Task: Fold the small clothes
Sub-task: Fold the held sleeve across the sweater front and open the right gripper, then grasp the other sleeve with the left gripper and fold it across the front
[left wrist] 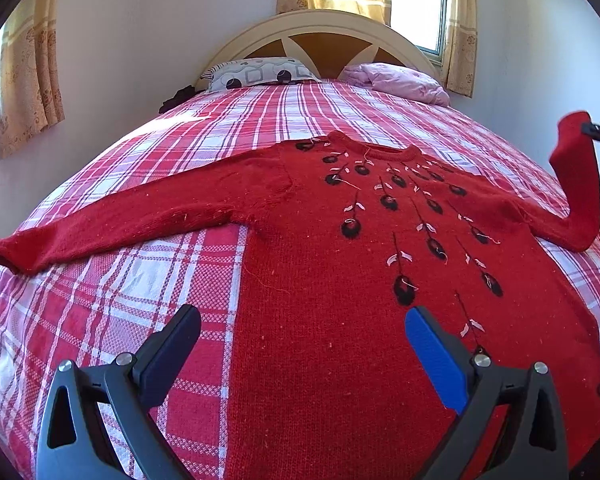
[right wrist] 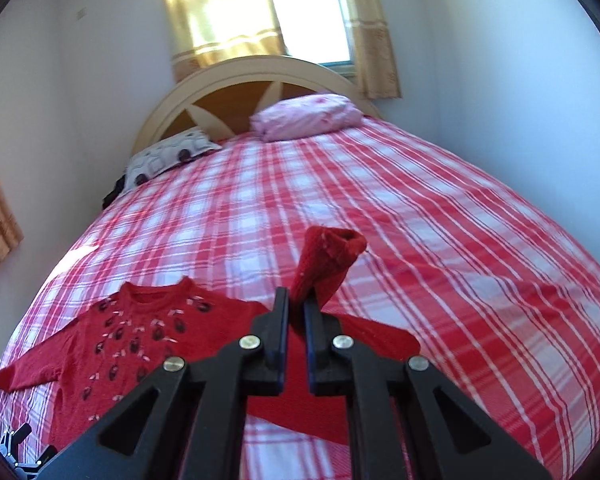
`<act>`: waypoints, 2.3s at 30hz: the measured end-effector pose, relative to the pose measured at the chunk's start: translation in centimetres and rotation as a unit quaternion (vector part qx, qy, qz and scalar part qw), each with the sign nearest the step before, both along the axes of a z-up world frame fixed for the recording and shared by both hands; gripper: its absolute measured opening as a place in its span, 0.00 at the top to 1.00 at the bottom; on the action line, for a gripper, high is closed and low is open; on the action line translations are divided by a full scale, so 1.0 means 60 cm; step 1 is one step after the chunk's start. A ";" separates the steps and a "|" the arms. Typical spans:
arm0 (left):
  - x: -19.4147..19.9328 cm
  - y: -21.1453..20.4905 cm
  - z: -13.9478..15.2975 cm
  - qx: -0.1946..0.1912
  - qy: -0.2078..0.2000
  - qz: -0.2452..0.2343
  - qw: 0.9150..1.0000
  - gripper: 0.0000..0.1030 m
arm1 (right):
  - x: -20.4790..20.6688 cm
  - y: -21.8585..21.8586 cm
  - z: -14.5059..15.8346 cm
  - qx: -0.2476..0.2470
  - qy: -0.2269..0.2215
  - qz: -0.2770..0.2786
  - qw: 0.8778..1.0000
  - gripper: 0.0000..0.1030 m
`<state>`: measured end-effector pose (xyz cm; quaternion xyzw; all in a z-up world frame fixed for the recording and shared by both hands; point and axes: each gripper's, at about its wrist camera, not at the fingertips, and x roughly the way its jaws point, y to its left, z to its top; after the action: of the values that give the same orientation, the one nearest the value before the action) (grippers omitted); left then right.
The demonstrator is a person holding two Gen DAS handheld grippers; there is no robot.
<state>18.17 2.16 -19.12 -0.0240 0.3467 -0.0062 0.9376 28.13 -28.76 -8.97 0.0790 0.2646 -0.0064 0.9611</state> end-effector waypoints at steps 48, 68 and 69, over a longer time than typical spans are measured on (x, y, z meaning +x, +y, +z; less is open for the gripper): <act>0.277 -0.183 -0.020 -0.071 0.115 -0.143 0.980 0.43 | -0.066 -0.043 -0.183 -0.049 0.021 -0.049 0.997 0.29; 0.266 -0.121 0.080 -0.111 0.053 -0.143 0.982 0.90 | -0.066 -0.090 -0.214 -0.013 0.034 -0.066 0.997 0.24; 0.262 -0.104 0.086 -0.117 0.050 -0.135 0.983 0.90 | -0.066 -0.089 -0.214 -0.015 0.034 -0.066 0.997 0.24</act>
<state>33.91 -4.09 -13.93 -0.0870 0.3901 -0.1726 0.9003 24.19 -34.13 -21.80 0.0815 0.2913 -0.0766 0.9501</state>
